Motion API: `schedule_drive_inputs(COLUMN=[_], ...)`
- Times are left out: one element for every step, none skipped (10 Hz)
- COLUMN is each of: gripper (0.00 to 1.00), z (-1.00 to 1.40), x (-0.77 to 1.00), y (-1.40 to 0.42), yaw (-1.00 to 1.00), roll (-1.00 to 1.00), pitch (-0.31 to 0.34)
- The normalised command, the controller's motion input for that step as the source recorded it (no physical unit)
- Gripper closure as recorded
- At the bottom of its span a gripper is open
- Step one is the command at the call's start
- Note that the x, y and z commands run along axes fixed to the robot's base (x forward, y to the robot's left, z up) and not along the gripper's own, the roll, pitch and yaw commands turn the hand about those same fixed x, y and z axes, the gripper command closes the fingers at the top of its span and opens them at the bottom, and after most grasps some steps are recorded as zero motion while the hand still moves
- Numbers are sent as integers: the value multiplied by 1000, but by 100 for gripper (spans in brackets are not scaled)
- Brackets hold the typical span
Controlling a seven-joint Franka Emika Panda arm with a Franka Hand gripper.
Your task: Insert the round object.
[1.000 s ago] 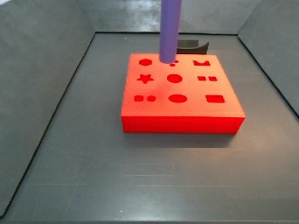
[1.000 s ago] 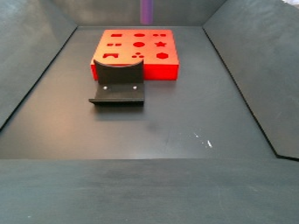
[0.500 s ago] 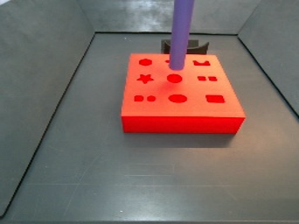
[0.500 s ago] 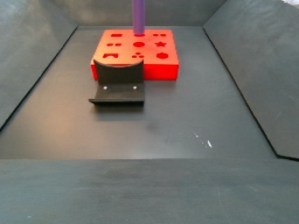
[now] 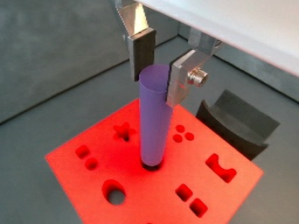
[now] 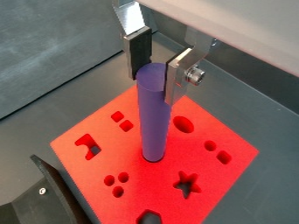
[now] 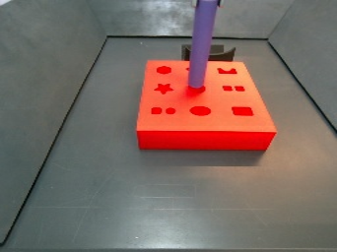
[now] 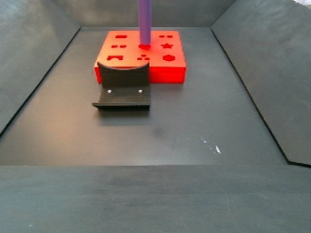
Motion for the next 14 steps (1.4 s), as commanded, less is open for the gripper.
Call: schedule_drive_inputs(gripper=[100, 100, 100, 100, 100, 100, 100, 100, 100, 100, 100, 100, 100, 100], z=[-186, -223, -146, -146, -86, -9, -29, -77, -74, -120, -186, -274, -354, -417], x=[223, 20, -17, -143, -123, 0, 143, 126, 109, 120, 114, 86, 80, 49], y=[40, 31, 0, 0, 0, -17, -17, 0, 0, 0, 0, 0, 0, 0], yaw=[94, 26, 0, -91, -91, 0, 0, 0, 0, 0, 0, 0, 0, 0], roll=[0, 37, 6, 0, 0, 0, 0, 0, 16, 107, 117, 63, 63, 64], pitch=[-9, 0, 0, 0, 0, 0, 0, 0, 0, 0, 0, 0, 0, -3])
